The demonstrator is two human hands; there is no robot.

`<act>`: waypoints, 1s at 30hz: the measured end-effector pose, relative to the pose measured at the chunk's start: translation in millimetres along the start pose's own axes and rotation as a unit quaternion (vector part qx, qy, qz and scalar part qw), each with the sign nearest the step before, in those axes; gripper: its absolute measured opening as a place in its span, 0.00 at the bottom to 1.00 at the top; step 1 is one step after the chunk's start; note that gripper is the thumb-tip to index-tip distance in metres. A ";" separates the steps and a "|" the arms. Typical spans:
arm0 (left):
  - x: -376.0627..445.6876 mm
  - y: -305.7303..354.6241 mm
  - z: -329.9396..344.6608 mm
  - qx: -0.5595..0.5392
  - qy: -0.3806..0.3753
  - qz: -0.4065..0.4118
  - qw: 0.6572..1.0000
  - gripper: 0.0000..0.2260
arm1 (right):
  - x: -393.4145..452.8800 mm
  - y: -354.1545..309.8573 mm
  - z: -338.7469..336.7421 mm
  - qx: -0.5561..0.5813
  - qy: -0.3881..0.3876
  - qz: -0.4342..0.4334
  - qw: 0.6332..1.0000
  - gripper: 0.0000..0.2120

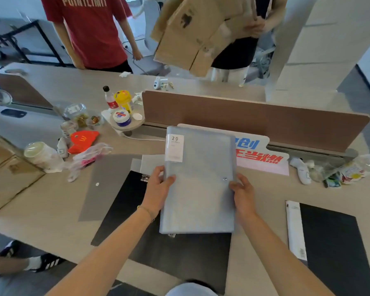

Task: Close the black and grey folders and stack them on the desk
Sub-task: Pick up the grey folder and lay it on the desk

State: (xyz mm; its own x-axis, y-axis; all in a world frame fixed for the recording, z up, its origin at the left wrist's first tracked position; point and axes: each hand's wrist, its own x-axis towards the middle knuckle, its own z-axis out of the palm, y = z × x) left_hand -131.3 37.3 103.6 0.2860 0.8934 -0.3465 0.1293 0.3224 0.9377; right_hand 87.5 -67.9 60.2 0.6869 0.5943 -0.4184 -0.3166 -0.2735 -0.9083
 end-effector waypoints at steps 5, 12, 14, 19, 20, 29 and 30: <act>9.5 -10.0 45.1 0.094 -0.016 0.035 0.995 0.17 | -8.0 -14.6 -53.3 -0.060 0.057 -0.080 0.993 0.22; 2.0 -32.2 130.4 0.191 -0.094 0.058 0.975 0.18 | -10.8 -8.1 -145.8 -0.118 0.158 -0.122 0.973 0.24; -5.7 -41.2 158.3 0.205 -0.113 0.054 0.971 0.17 | -13.7 -2.1 -176.0 -0.122 0.182 -0.124 0.968 0.25; -34.1 -71.7 226.2 0.225 -0.164 0.014 0.960 0.15 | -16.2 22.8 -255.5 -0.138 0.222 -0.099 0.960 0.25; -40.4 -78.7 239.0 0.227 -0.171 0.007 0.959 0.14 | -15.7 28.2 -270.7 -0.140 0.228 -0.093 0.959 0.25; -65.0 -157.9 324.2 0.296 -0.204 -0.046 0.932 0.07 | -1.6 93.9 -377.5 -0.217 0.283 0.006 0.934 0.27; -62.9 -170.7 330.7 0.303 -0.204 -0.047 0.930 0.08 | 0.1 99.0 -383.6 -0.223 0.281 0.015 0.933 0.27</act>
State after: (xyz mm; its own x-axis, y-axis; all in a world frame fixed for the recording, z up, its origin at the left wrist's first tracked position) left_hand 142.6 -177.4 -42.3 0.5671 0.6368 -0.5224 0.6479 0.0467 0.7603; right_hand 307.2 -385.1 -29.8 0.9562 0.1250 -0.2647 -0.1242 -0.6457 -0.7534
